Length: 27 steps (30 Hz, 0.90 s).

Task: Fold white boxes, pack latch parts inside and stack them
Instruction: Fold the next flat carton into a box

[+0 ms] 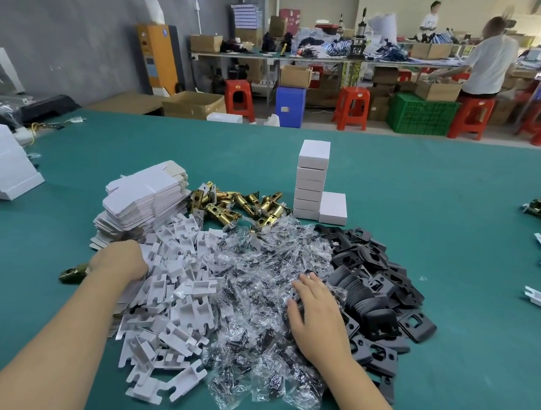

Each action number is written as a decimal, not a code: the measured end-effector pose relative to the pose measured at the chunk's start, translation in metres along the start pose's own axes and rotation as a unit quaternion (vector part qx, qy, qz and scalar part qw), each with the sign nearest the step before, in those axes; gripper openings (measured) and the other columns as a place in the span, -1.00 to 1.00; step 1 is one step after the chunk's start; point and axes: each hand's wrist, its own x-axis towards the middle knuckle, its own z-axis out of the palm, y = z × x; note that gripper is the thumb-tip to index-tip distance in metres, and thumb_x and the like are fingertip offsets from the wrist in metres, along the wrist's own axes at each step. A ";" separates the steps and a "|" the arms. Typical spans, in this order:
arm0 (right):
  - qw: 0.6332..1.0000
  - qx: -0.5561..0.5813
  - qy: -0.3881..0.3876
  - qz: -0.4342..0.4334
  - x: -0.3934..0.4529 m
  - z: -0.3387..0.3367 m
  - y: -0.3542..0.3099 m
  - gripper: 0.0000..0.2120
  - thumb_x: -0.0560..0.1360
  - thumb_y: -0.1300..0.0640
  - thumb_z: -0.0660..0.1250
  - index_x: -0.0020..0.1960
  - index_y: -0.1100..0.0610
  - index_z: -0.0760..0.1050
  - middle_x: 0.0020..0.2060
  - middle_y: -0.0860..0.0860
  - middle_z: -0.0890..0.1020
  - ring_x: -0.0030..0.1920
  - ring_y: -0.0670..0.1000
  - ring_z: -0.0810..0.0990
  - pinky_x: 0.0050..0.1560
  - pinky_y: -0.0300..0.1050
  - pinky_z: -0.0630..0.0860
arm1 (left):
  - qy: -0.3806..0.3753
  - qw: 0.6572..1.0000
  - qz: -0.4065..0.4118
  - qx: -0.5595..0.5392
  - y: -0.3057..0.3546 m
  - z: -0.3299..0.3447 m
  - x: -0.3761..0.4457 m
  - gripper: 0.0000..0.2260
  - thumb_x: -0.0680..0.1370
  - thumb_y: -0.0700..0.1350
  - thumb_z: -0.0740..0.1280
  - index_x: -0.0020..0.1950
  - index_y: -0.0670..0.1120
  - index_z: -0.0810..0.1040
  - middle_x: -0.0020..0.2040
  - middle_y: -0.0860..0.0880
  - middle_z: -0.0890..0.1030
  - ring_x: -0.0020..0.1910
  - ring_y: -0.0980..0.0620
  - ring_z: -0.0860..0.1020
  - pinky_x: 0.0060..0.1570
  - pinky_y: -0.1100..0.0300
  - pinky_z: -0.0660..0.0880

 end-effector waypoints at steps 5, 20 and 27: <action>1.000 -0.001 0.000 -0.001 0.000 0.000 0.000 -0.53 0.71 -0.10 0.10 0.58 -0.01 0.31 0.58 -0.10 0.30 0.62 -0.10 0.10 0.53 -0.22 -0.18 | 0.008 1.000 0.000 -0.002 0.000 0.000 0.003 -0.88 0.54 -0.07 0.35 0.02 -0.07 0.52 -0.01 -0.04 0.58 -0.02 -0.11 0.55 -0.08 0.07 0.49; 1.000 -0.006 -0.006 -0.001 0.000 -0.002 -0.001 -0.53 0.71 -0.10 0.08 0.59 -0.01 0.29 0.59 -0.09 0.28 0.62 -0.10 0.09 0.53 -0.23 -0.20 | 0.006 0.999 0.031 0.008 0.003 -0.008 0.004 -0.80 0.52 -0.04 0.40 0.04 -0.10 0.49 0.01 -0.07 0.57 0.00 -0.12 0.55 0.02 0.04 0.58; 1.000 -0.005 -0.006 0.000 0.000 -0.002 -0.001 -0.53 0.71 -0.11 0.08 0.59 -0.01 0.29 0.59 -0.09 0.28 0.62 -0.10 0.09 0.54 -0.21 -0.18 | -0.002 0.997 0.072 0.019 0.006 -0.010 0.004 -0.54 0.57 -0.20 0.29 0.46 -0.14 0.29 0.23 -0.21 0.58 0.09 -0.19 0.59 -0.01 -0.01 0.57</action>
